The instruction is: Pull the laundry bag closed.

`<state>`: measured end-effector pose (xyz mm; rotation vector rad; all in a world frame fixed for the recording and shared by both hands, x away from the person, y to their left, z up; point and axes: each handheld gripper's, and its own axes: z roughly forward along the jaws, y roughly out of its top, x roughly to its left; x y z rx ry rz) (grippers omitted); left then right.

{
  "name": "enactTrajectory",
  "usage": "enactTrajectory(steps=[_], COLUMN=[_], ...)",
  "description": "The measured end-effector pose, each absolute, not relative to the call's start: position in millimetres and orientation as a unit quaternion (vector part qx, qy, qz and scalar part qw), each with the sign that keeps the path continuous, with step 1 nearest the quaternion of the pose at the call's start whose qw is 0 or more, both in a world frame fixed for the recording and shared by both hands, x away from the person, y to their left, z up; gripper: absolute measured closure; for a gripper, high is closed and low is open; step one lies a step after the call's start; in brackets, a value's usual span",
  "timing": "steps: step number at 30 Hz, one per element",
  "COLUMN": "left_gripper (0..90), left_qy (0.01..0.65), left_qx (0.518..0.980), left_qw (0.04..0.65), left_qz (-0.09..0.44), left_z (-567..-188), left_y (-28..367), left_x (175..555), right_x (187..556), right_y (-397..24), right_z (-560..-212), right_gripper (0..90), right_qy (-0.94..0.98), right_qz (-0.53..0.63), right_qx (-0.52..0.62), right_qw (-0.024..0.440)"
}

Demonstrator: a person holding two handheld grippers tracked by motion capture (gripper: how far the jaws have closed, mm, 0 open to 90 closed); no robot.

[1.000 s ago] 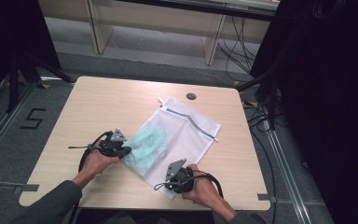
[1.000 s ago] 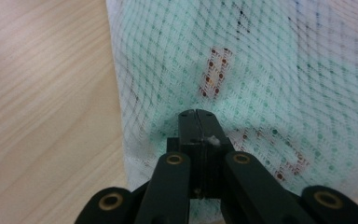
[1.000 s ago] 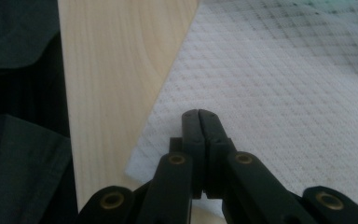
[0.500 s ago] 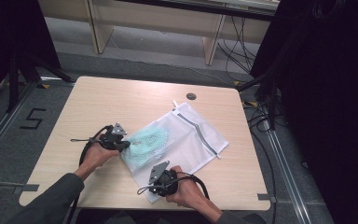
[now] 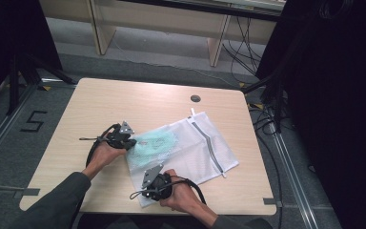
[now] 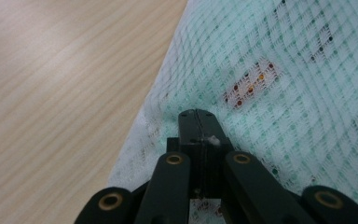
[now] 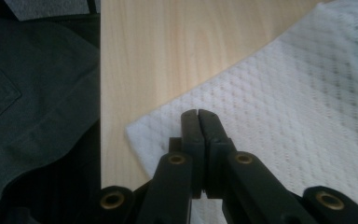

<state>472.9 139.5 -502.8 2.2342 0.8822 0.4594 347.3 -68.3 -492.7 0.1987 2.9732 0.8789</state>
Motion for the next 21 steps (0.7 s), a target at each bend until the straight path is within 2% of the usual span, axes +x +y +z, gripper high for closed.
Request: enactTrajectory(steps=[5, 13, 17, 21], left_gripper=[89.7, 89.6, 89.6, 89.5], left_qy=[0.337, 0.302, 0.284, 0.275], left_qx=[0.85, 0.855, 0.872, 0.883], left_qw=[0.366, 0.405, 0.393, 0.373], left_qz=[0.172, 0.116, 0.073, 0.071], left_z=[-489.3, -481.1, -490.7, -497.8], left_y=[144.3, 127.4, 118.5, 115.3], left_x=[463.4, 410.9, 387.5, 383.7], right_x=[361.4, 393.9, 402.9, 407.8], right_y=[-95.3, -180.9, -217.1, -237.5], right_z=[-474.3, -462.3, -466.8, -469.0], right_gripper=[90.0, 90.0, 90.0, 90.0], right_qy=[0.949, 0.932, 0.924, 0.917], right_qz=[0.301, 0.289, 0.272, 0.264], right_qx=[0.089, 0.189, 0.241, 0.269], right_qw=[0.039, 0.106, 0.12, 0.129])
